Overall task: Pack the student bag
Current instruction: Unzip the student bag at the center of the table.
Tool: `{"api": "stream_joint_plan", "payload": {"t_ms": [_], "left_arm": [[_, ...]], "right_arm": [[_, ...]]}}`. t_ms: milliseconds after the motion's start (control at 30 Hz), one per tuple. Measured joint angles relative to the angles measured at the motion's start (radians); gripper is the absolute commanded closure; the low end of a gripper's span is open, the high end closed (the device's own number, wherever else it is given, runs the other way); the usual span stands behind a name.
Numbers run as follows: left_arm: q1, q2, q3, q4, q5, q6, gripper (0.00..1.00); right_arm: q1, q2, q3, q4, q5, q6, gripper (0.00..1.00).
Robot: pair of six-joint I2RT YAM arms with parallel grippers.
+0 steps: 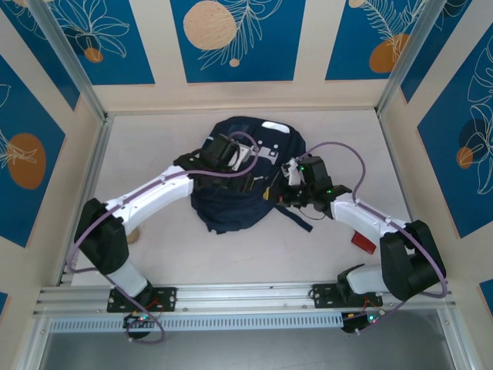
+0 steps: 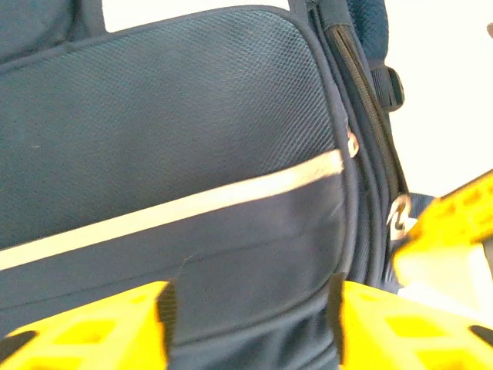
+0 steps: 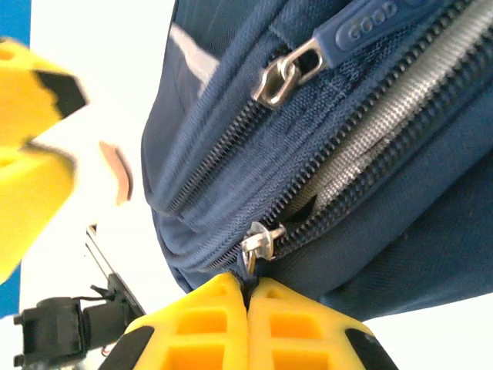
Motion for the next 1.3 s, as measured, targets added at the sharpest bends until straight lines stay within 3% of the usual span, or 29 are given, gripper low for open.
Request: {"api": "stream_joint_plan", "payload": {"t_ms": [267,633,700,933,1100,1300], "left_arm": [[0.012,-0.006,-0.035,0.034,0.08,0.294,0.33],[0.012,0.146,-0.028,0.1,0.114,0.527,0.39],[0.012,0.167,-0.022,0.1,0.124,0.551,0.45],[0.012,0.196,-0.009,0.133,0.114,0.565,0.81],[0.008,0.196,-0.013,0.179,0.114,0.534,0.99],[0.005,0.184,-0.052,0.24,0.086,0.447,1.0]], "right_arm": [[-0.187,0.004,0.009,-0.038,-0.099,0.003,1.0],[-0.262,0.022,0.039,-0.075,-0.183,0.003,1.0],[-0.266,0.022,0.039,-0.077,-0.188,0.003,1.0],[-0.271,0.022,0.039,-0.084,-0.198,0.008,1.0],[-0.274,0.025,0.039,-0.087,-0.21,0.04,1.0],[-0.252,0.026,0.002,-0.037,-0.243,0.129,1.0]]}}
